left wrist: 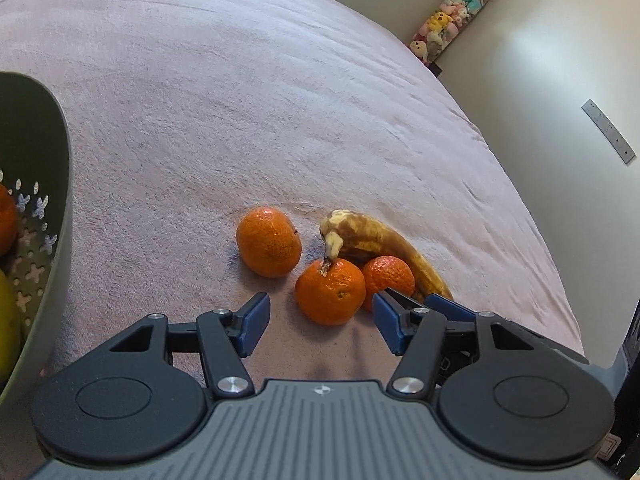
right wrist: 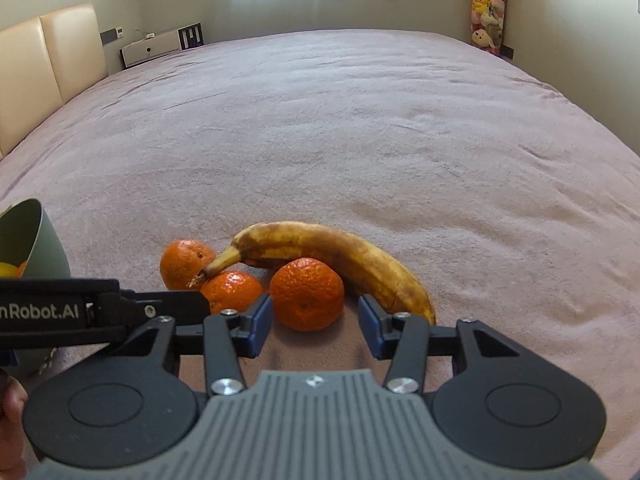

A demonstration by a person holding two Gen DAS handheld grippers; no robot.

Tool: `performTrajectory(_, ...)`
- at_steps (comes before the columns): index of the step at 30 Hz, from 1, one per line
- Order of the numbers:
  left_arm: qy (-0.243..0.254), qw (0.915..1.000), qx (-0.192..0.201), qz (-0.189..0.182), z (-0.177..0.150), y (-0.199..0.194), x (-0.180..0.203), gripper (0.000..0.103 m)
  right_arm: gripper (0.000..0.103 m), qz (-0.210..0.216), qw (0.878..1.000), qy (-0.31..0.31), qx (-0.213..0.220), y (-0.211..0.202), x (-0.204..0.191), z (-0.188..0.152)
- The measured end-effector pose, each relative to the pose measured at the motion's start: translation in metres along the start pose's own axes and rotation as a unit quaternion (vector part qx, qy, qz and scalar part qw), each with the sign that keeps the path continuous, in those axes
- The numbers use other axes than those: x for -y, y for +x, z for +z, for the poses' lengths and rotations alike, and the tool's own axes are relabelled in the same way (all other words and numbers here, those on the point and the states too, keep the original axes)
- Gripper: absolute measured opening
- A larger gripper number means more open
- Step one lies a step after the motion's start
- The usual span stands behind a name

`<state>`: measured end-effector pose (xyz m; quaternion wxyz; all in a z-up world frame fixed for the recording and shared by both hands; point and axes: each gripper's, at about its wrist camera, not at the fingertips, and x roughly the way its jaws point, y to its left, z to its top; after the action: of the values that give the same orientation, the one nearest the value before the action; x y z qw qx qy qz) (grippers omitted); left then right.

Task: Organize fruits
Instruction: 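Move both open tools back to the remaining tangerines beside the banana, then grasp a tangerine with the left tool while the right tool grasps another tangerine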

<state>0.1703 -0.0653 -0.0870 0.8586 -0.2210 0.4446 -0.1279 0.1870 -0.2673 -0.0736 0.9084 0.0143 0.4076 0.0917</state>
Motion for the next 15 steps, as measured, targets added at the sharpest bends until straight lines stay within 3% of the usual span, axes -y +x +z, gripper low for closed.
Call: performTrajectory(15,-0.065,0.9972,-0.025,-0.025,0.01,0.013,-0.018,0.064,0.043,0.032,0.997,0.07,-0.016,0.027,0.012,0.008)
